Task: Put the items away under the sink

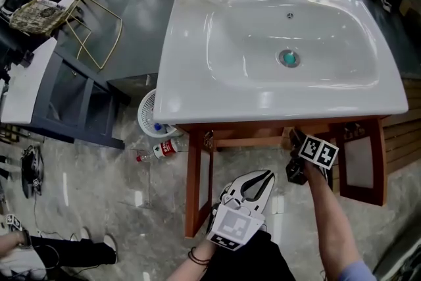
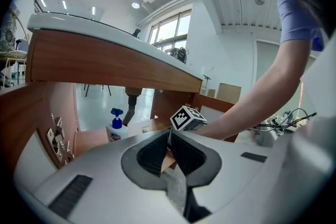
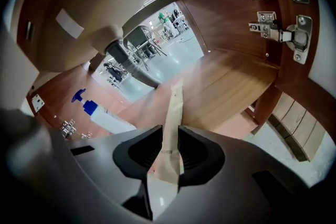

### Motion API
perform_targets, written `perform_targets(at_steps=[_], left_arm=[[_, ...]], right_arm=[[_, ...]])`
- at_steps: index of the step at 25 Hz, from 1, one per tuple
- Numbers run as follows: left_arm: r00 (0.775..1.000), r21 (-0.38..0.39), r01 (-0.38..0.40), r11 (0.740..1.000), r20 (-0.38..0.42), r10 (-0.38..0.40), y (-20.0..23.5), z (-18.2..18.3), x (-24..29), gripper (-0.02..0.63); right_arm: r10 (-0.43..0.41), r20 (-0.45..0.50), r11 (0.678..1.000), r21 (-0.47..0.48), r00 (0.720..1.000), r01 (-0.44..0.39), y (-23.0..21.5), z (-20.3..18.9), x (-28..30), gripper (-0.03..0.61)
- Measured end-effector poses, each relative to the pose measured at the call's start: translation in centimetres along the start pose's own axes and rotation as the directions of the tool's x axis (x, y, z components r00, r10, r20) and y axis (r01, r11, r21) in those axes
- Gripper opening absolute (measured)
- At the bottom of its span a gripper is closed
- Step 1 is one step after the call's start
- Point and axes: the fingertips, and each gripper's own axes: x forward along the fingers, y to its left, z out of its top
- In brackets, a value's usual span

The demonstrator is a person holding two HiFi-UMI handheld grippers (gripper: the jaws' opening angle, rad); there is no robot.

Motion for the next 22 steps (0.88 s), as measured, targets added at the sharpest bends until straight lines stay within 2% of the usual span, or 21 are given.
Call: perform_targets(at_steps=[6,12,22], left_arm=[[1.000,-0.019,-0.013,1.000,-0.011,0.012,-0.1,0.7,-0.6,0.020],[1.000,-0.029,-0.012,1.000,-0.014,0.011,-0.9,2.2,-1.4,0.020],[0.998,-0.043,-0.054,0.998,-0.030,0.053,-1.9,4.3,-4.0,0.020]], right_arm=[[0.041,-0.022,0.999,-0.007,0.999,-0.041,1.4,0.0,-1.7,0.098],[0.092,-0.039,0.993,-0.063,0.995,-0.095,3.4,-0.1,-4.8,0.097],[0.187,-0.008,0.978,-0.089,0.982,-0.187,6.9,0.5,-13.4,0.086]])
